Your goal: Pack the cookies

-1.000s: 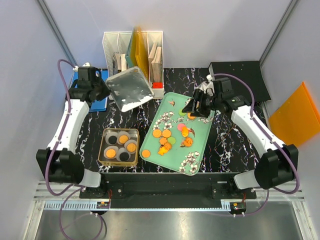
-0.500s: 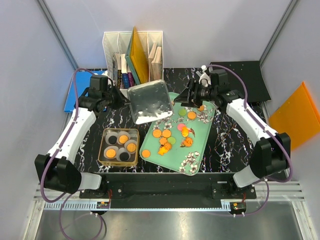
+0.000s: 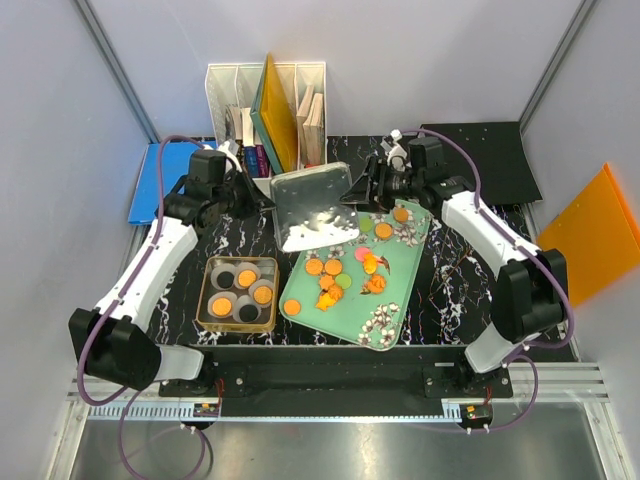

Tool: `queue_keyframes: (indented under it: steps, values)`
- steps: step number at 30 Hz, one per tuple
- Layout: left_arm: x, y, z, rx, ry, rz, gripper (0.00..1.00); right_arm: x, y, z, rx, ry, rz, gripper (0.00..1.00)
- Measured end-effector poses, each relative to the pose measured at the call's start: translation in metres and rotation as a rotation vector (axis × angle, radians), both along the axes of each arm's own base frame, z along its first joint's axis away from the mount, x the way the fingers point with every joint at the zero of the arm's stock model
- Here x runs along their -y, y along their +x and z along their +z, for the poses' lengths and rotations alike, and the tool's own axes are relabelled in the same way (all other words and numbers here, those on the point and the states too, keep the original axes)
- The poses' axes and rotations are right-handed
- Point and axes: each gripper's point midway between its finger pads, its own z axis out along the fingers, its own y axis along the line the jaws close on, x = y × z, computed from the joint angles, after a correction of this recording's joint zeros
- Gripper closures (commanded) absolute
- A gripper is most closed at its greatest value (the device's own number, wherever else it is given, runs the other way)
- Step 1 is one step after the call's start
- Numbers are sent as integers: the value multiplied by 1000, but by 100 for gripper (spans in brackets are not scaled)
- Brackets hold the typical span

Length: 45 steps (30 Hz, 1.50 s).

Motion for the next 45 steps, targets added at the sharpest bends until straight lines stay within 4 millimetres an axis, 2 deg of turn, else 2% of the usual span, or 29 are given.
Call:
queue_keyframes:
  steps: [2,4,6,7,13,14,15,19,22,26,30,32,34,35,36,37,39,42,45]
  values:
    - [3,-2,0,0,-2,-11,100,-6,1,1,5,12,22,47]
    - [5,-2,1,2,-5,-18,100,-12,1,1,5,24,43,62]
    - [7,-3,2,6,-11,-27,99,-15,1,-1,-6,34,57,70]
    - [8,-3,3,7,-13,-31,98,-16,1,-2,-8,35,61,78]
    - [7,-2,2,11,-8,-31,91,-17,0,3,1,54,75,96]
    - [7,-2,2,11,-8,-32,89,-17,-1,4,3,54,75,97]
    - [7,-2,2,11,-8,-32,79,-17,-1,4,5,54,75,98]
    - [7,0,3,7,-27,-33,53,-16,-3,10,21,54,76,100]
    - [2,5,5,-1,-55,-5,47,-12,-6,19,63,45,69,100]
    - [-21,16,4,-26,-94,95,36,-3,-13,39,164,7,55,100]
    - [-35,16,-14,-103,-148,171,32,9,-13,58,301,-76,20,100]
    - [-32,12,-25,-161,-182,173,32,15,-10,62,418,-190,-18,100]
    - [-26,10,-34,-217,-219,162,31,11,-13,61,574,-352,-28,100]
    - [-24,10,-37,-234,-229,159,24,7,-15,60,633,-410,-25,100]
    - [-23,9,-39,-247,-236,158,6,2,-18,60,724,-488,-22,100]
    - [-22,8,-40,-258,-240,159,1,-1,-21,58,810,-568,-17,100]
    - [-21,5,-41,-269,-236,159,1,2,-19,49,948,-731,-32,100]
    - [-17,2,-40,-279,-218,160,1,28,-1,35,1116,-1049,-98,100]
    - [-8,0,-36,-283,-221,149,1,46,6,26,1239,-1297,-145,100]
